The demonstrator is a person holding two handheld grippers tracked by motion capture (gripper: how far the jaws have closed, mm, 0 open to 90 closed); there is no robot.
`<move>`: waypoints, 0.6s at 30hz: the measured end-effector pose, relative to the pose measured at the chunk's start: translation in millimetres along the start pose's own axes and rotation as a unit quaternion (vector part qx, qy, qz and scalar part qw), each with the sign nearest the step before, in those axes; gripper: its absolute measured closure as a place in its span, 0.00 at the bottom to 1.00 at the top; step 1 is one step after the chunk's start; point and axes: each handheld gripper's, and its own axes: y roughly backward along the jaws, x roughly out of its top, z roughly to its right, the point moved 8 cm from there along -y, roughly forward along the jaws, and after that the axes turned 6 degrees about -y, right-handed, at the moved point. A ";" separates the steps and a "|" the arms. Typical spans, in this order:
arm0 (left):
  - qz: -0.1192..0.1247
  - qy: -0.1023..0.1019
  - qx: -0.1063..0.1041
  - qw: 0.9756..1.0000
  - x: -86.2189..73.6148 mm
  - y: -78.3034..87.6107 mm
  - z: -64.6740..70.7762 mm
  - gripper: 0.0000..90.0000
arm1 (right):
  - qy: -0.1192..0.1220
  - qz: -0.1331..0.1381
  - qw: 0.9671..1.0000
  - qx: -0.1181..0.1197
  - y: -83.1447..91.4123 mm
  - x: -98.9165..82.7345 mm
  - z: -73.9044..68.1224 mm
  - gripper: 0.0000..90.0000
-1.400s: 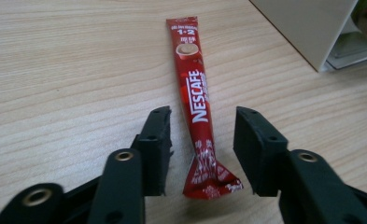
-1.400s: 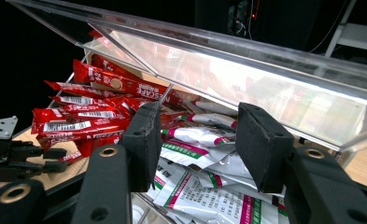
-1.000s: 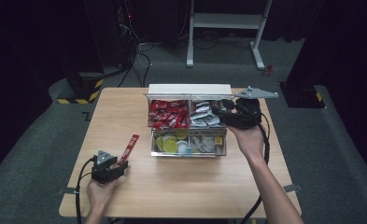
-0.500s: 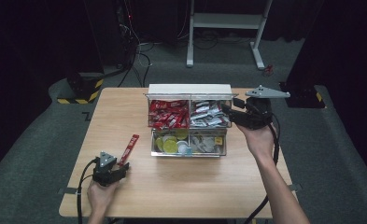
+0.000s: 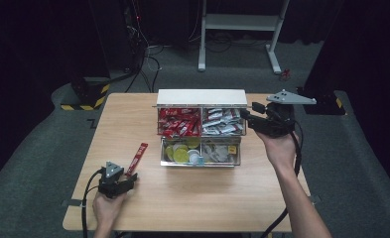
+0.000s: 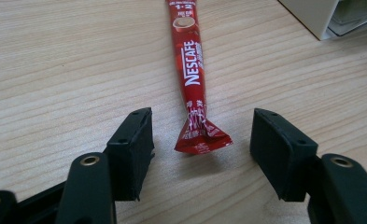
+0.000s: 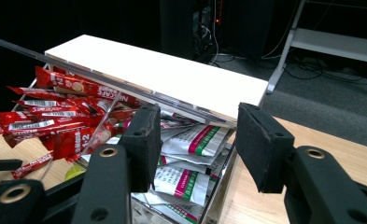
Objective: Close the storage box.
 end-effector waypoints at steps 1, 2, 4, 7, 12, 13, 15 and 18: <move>-0.001 -0.001 -0.001 1.000 -0.1 0.0 0.1 0.44 | -0.001 -0.002 1.000 0.000 0.5 -0.9 -0.2 0.56; 0.000 -0.001 0.000 1.000 0.0 -0.1 0.1 0.43 | -0.003 0.000 1.000 0.002 1.0 -1.9 -0.8 0.56; 0.000 -0.004 0.003 1.000 0.1 -0.4 0.3 0.43 | -0.003 0.000 1.000 0.005 2.2 -4.7 -1.1 0.56; 0.000 -0.007 0.002 1.000 0.1 -0.4 0.1 0.43 | -0.007 -0.005 1.000 0.012 2.8 -11.6 -1.2 0.56; 0.000 -0.008 0.002 1.000 0.2 -0.5 0.0 0.42 | -0.011 -0.012 1.000 0.019 3.0 -23.5 -1.6 0.56; 0.000 -0.008 0.002 1.000 0.2 -0.5 -0.1 0.42 | -0.011 -0.012 1.000 0.019 2.9 -24.5 -1.7 0.56; 0.000 -0.008 0.003 1.000 0.2 -0.5 -0.1 0.42 | -0.011 -0.011 1.000 0.019 2.9 -26.9 -1.9 0.56; 0.000 -0.009 0.002 1.000 0.2 -0.5 0.0 0.42 | -0.010 -0.010 1.000 0.020 2.9 -30.4 -2.4 0.57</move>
